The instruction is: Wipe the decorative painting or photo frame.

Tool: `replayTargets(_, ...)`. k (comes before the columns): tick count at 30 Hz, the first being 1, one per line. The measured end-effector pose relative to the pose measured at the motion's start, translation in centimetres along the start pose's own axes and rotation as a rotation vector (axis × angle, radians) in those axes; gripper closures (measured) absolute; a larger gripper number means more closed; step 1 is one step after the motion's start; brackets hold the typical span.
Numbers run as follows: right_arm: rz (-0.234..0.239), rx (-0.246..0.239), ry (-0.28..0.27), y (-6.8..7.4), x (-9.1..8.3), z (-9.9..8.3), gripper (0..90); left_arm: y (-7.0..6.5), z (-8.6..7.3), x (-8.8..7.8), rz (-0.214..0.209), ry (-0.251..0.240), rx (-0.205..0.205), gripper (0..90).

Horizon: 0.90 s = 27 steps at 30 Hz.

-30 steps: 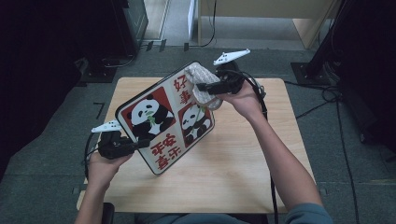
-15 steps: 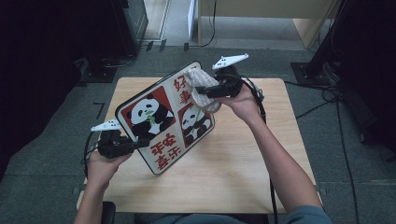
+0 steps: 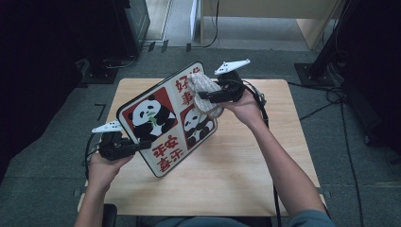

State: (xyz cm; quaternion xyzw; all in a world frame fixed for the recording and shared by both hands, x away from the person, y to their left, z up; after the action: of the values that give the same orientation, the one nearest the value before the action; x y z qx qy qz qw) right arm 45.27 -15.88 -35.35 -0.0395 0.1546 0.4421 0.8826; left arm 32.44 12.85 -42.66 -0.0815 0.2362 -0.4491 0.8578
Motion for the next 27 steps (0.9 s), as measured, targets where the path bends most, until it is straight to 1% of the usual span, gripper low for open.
replayTargets(6,0.002,0.013,0.007,0.1,-0.2,-0.6,45.1,-0.1,-0.1,0.0,-0.001,-0.003,0.005,79.6)
replayTargets(9,0.004,0.02,-0.006,0.2,-0.2,-0.9,45.1,-0.1,-0.1,0.0,0.0,-0.002,0.009,79.6)
replayTargets(16,0.006,0.027,0.008,0.2,-0.4,-1.6,44.9,-0.1,-0.2,-0.1,0.0,-0.003,0.012,79.5)
replayTargets(21,0.018,0.049,0.01,0.2,-0.4,-2.0,45.0,-0.1,-0.2,-0.1,0.002,-0.003,0.015,79.5)
replayTargets(27,0.023,0.047,0.015,0.3,-0.5,-2.8,45.1,-0.1,-0.2,-0.1,0.0,-0.002,0.014,79.4)
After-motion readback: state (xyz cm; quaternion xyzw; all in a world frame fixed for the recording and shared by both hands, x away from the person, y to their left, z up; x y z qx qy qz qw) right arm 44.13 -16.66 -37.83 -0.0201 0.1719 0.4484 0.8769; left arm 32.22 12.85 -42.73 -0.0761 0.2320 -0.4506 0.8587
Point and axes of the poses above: each handheld gripper's, and its own axes: x roughly forward along the jaws, z roughly out of its top, y roughly to its left, the point moved 6 cm from there along x, roughly forward along the jaws, and after that the axes turned 14 degrees about -y, right-handed, at the moved point
